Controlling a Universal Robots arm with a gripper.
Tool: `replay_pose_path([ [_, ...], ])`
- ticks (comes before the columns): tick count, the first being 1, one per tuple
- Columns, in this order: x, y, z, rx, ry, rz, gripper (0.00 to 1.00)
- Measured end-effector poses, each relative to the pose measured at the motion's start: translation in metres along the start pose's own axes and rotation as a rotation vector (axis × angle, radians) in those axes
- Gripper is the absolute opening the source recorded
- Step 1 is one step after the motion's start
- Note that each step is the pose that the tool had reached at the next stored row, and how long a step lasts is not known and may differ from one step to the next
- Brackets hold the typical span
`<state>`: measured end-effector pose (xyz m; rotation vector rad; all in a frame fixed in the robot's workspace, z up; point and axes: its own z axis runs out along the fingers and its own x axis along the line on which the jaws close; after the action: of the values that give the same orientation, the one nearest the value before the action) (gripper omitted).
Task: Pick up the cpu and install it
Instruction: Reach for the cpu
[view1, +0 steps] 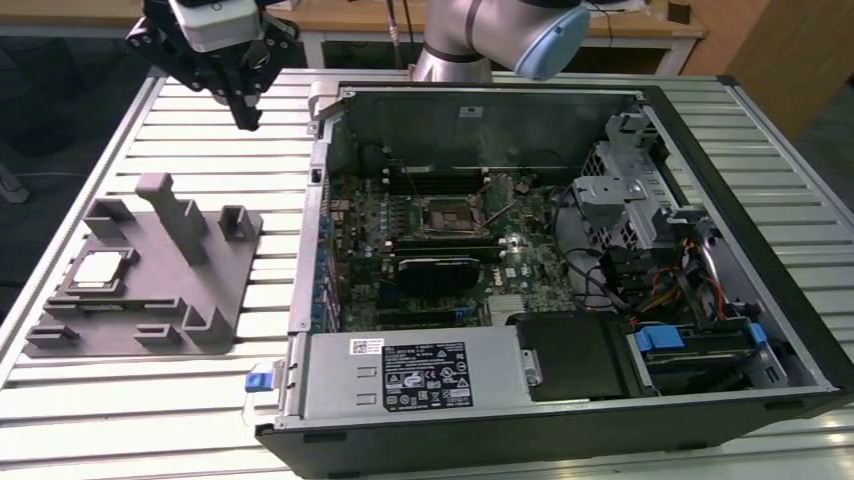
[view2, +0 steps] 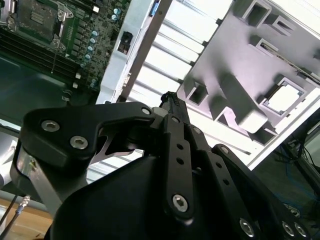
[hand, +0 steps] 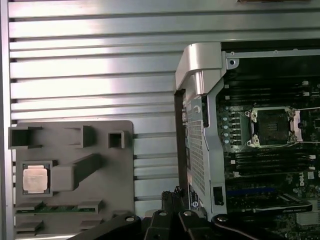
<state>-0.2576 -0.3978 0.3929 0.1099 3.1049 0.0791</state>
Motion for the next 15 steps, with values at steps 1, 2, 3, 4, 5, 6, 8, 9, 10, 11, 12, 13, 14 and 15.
replay_pose_path([
  [1,0.0014,-0.0001,-0.0001,0.0000,0.0000,0.000,0.11],
  [2,0.0029,-0.0002,-0.0001,-0.0001,-0.0001,0.000,0.11],
  [3,0.0042,-0.0003,-0.0001,0.0000,0.0000,0.000,0.11],
  [4,0.0056,-0.0004,-0.0002,0.0000,0.0000,0.000,0.11],
  [5,0.0069,-0.0005,-0.0002,0.0000,0.0000,0.000,0.11],
  [6,0.0083,-0.0006,-0.0003,0.0000,0.0000,0.000,0.11],
  [8,0.0110,-0.0008,-0.0004,0.0000,0.0000,0.000,0.11],
  [9,0.0124,-0.0009,-0.0004,-0.0001,-0.0001,0.000,0.11],
  [10,0.0137,-0.0010,-0.0005,-0.0001,-0.0001,0.000,0.11],
  [11,0.0149,-0.0010,-0.0005,-0.0001,0.0000,0.000,0.11],
  [12,0.0161,-0.0011,-0.0005,-0.0001,0.0000,0.000,0.11],
  [13,0.0172,-0.0012,-0.0006,0.0000,0.0000,0.000,0.11],
  [14,0.0183,-0.0013,-0.0006,-0.0001,0.0000,0.000,0.11],
  [15,0.0195,-0.0014,-0.0007,0.0000,0.0000,0.000,0.11],
])
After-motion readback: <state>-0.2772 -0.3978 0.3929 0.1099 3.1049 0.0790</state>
